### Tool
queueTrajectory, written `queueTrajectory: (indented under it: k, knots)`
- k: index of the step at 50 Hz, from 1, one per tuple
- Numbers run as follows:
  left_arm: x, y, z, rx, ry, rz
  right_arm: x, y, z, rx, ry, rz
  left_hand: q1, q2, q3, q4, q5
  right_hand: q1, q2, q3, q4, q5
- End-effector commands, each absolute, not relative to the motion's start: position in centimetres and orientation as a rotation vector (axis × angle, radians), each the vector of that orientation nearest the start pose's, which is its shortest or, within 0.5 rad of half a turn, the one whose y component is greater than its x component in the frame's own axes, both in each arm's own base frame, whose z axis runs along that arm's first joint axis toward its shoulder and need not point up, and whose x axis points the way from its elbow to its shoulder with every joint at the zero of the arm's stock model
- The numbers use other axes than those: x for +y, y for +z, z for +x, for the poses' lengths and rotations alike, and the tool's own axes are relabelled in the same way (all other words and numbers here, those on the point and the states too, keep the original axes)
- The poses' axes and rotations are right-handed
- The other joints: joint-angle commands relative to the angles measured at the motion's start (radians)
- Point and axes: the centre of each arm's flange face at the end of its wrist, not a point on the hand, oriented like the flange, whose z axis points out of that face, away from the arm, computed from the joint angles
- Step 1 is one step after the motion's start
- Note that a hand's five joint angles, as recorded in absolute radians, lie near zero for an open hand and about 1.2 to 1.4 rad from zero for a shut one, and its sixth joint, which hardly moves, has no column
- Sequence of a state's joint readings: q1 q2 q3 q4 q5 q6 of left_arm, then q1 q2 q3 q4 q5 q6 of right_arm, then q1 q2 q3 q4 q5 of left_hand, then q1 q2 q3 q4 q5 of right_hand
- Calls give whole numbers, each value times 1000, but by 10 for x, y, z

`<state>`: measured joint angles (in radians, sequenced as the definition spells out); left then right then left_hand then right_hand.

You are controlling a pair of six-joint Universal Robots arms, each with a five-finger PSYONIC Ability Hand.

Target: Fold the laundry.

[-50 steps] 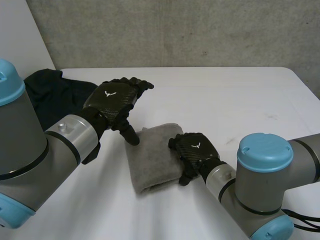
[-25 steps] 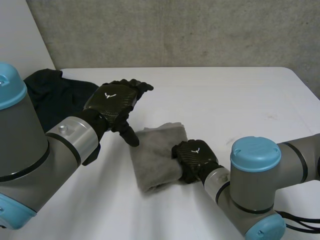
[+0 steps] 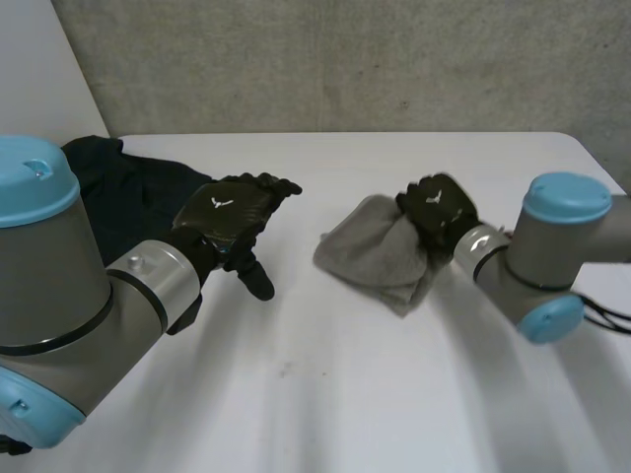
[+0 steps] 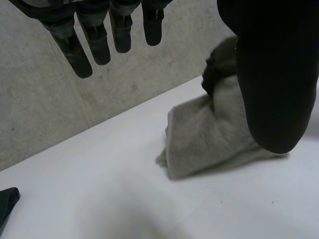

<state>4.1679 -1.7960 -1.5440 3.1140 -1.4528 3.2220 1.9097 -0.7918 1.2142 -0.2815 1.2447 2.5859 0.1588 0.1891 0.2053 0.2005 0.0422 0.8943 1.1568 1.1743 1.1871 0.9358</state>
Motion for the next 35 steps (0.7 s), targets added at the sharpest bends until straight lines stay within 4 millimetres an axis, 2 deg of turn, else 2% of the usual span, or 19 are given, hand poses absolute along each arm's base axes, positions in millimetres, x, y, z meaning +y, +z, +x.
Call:
queueTrajectory:
  k: [1,2,4,5,8,9,11,12,15,16,24,35]
  knots:
    - [-213,239,-295,2630,-2112,989,-432,140,268,1876,-2140,-1222,16,-15,-31,-26,-42,502,239,222,209,286]
    - [-213,238,-295,2635,-2105,990,-448,135,257,1898,-2168,-1204,16,-15,-31,-26,-42,502,239,222,209,286]
    - [-214,236,-296,2640,-2096,991,-461,132,249,1910,-2195,-1189,16,-15,-31,-26,-42,502,239,222,209,286]
    - [-214,235,-296,2643,-2091,992,-475,130,239,1925,-2221,-1173,16,-15,-31,-26,-42,502,239,222,209,286]
    - [-214,232,-296,2649,-2077,994,-495,125,218,1973,-2265,-1132,16,-15,-31,-26,-42,502,239,222,209,286]
    - [-215,230,-296,2654,-2067,993,-509,122,199,2020,-2306,-1094,16,-15,-31,-26,-42,502,239,222,209,286]
    - [-216,229,-296,2656,-2062,992,-521,120,180,2071,-2342,-1058,16,-15,-31,-26,-42,502,239,222,209,286]
    - [-216,228,-296,2657,-2060,992,-531,117,161,2117,-2369,-1031,16,-15,-31,-26,-42,502,239,222,209,286]
    - [-217,225,-296,2662,-2044,980,-543,114,138,2162,-2413,-1004,16,-15,-31,-26,-42,502,239,222,209,286]
    - [-217,225,-296,2661,-2040,974,-550,114,125,2175,-2451,-994,16,-15,-31,-26,-42,502,239,222,209,286]
    - [-219,222,-296,2657,-2027,957,-566,105,67,2283,-2540,-913,16,-15,-31,-26,-42,502,239,222,209,286]
    - [-218,221,-298,2658,-2025,965,-561,80,59,2376,-2469,-976,16,-15,-31,-26,-42,502,239,222,209,286]
